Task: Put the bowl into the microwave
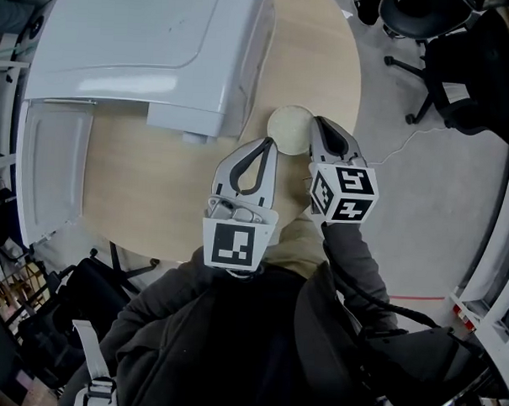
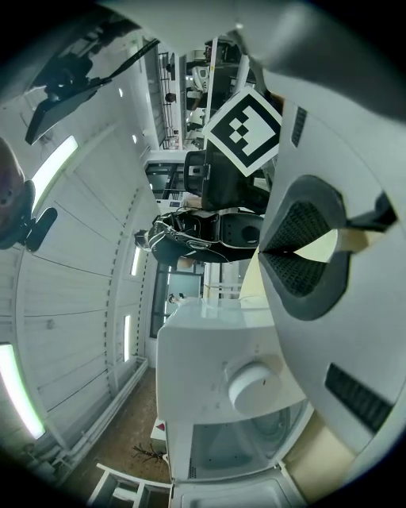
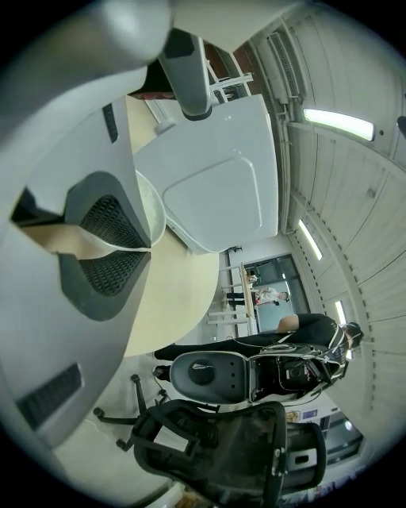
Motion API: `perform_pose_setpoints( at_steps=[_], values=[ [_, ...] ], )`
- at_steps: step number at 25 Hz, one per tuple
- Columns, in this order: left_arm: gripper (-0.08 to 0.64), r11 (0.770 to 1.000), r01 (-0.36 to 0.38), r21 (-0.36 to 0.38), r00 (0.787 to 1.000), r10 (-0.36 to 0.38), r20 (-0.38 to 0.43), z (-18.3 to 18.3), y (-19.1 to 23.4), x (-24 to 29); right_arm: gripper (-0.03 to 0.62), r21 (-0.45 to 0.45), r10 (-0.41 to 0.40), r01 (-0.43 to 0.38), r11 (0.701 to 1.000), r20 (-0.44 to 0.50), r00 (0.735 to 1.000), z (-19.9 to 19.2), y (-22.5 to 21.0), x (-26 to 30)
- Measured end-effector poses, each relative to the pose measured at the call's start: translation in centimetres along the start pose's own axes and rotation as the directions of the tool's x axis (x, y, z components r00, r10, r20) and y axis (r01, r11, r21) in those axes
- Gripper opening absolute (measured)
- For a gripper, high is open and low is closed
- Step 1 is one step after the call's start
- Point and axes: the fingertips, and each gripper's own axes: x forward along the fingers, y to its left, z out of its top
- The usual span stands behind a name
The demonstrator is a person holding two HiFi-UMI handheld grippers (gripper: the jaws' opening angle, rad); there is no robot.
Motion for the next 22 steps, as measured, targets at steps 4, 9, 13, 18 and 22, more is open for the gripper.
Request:
perform_pose_setpoints(
  at_steps=[4,9,13,18,22],
  values=[
    [0.009,1.000,0.029,0.012,0.999,-0.029,0.022,-0.2,0.9,-2.6,0.020,0.022,-0.034,0.034,0.999,0.011,0.999,-1.6,1.9,-1.8],
    [0.009,0.996,0.093,0.016,0.995,-0.093,0.020,-0.7,1.5,-5.3,0.020,0.060,-0.097,0.095,0.994,0.030,0.995,-3.3,3.8,-4.3],
    [0.009,0.989,0.136,0.052,0.990,-0.138,0.031,-0.3,2.0,-7.6,0.020,0.101,-0.136,0.132,0.986,0.038,0.990,-4.4,5.9,-6.5],
    [0.009,0.989,0.134,0.066,0.990,-0.137,0.046,0.0,1.6,-10.8,0.019,0.120,-0.138,0.131,0.984,0.054,0.989,-5.2,8.0,-9.0],
    [0.009,0.995,0.094,0.036,0.993,-0.096,0.066,-0.3,0.9,-13.7,0.019,0.098,-0.121,0.113,0.989,0.077,0.990,-5.4,9.2,-11.1]
  ],
)
